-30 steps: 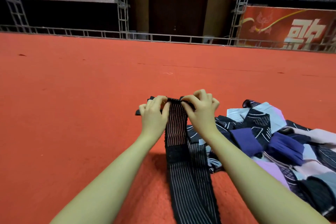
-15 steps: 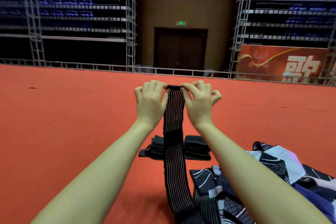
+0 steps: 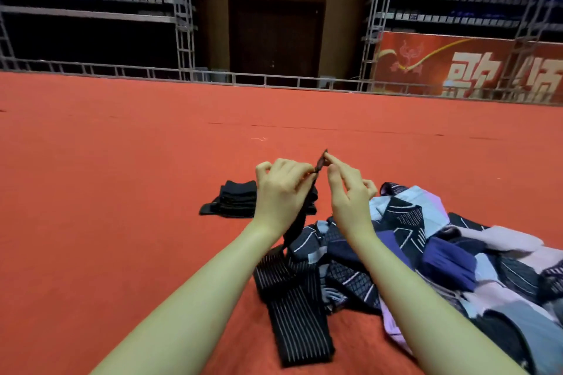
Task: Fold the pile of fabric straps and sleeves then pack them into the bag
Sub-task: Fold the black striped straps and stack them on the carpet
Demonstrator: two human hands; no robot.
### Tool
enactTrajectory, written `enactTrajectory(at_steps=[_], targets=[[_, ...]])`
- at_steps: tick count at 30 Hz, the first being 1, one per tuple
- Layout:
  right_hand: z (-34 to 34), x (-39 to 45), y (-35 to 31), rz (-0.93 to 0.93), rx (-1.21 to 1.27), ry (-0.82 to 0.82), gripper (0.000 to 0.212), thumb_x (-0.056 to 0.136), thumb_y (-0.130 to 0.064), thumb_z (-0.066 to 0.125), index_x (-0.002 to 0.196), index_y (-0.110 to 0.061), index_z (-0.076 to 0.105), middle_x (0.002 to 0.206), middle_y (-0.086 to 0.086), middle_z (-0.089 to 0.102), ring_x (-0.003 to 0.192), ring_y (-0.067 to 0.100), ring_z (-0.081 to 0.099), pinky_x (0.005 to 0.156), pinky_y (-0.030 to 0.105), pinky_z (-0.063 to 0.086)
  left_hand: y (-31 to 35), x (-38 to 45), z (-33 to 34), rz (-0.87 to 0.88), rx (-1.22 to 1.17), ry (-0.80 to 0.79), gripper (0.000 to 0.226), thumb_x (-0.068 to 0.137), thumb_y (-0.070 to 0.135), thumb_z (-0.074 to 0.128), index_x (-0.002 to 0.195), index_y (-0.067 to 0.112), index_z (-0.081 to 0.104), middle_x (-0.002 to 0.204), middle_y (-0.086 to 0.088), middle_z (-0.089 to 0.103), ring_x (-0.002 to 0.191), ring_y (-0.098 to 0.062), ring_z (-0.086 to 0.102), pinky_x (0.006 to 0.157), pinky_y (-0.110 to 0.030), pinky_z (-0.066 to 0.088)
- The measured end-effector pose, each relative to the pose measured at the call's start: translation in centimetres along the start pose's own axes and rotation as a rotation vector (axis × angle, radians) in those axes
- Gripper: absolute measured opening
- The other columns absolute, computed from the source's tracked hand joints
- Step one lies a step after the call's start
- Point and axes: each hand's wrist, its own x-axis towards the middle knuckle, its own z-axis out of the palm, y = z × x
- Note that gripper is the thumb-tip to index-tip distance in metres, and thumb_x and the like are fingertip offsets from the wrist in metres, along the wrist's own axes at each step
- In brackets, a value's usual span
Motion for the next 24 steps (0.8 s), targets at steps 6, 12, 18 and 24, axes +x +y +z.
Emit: enactTrajectory(at_steps=[6, 12, 18, 24], targets=[[-1.3, -5.2, 2.6, 0.091, -0.003, -0.158, 0.034, 0.089, -0.043, 0.040, 0.121, -0.043, 0.051, 0.116, -0.019, 0.061, 0.111, 0.003, 0.051, 0.093, 0.010, 0.011, 0.3, -5.0, 0.2, -0.049, 0.010, -0.117, 0.011, 0.084, 0.020, 0.059, 0.087, 0.014, 0.068, 0.081, 0.008, 0.067, 0.078, -0.012, 0.057, 0.074, -0.026, 0.021], [-0.3, -9.4, 3.7, 0.107, -0.077, -0.279, 0.035, 0.090, -0.035, 0.054, 0.124, -0.039, 0.051, 0.117, -0.019, 0.060, 0.101, 0.000, 0.050, 0.088, 0.023, 0.017, -3.2, -8.8, -1.5, -0.115, 0.254, -0.350, 0.018, 0.078, 0.014, 0.057, 0.088, 0.015, 0.073, 0.075, 0.004, 0.068, 0.071, -0.024, 0.063, 0.070, -0.033, 0.023], [0.3, -9.6, 4.5, 0.048, -0.281, -0.332, 0.053, 0.078, -0.050, 0.052, 0.127, -0.029, 0.056, 0.121, -0.010, 0.056, 0.115, 0.013, 0.044, 0.079, 0.024, 0.012, -5.1, -6.6, -2.8, -0.259, 0.277, -0.304, 0.019, 0.076, 0.008, 0.056, 0.088, 0.011, 0.071, 0.073, 0.000, 0.069, 0.068, -0.027, 0.061, 0.068, -0.033, 0.021], [3.2, -7.6, 4.6, 0.099, -0.287, -0.351, 0.066, 0.079, -0.045, 0.069, 0.135, -0.021, 0.046, 0.133, -0.006, 0.049, 0.123, 0.017, 0.041, 0.090, 0.029, 0.016, -6.8, -2.9, -2.4, -0.202, 0.325, -0.229, 0.014, 0.075, 0.006, 0.057, 0.084, 0.010, 0.067, 0.065, -0.002, 0.065, 0.064, -0.026, 0.060, 0.069, -0.032, 0.021]])
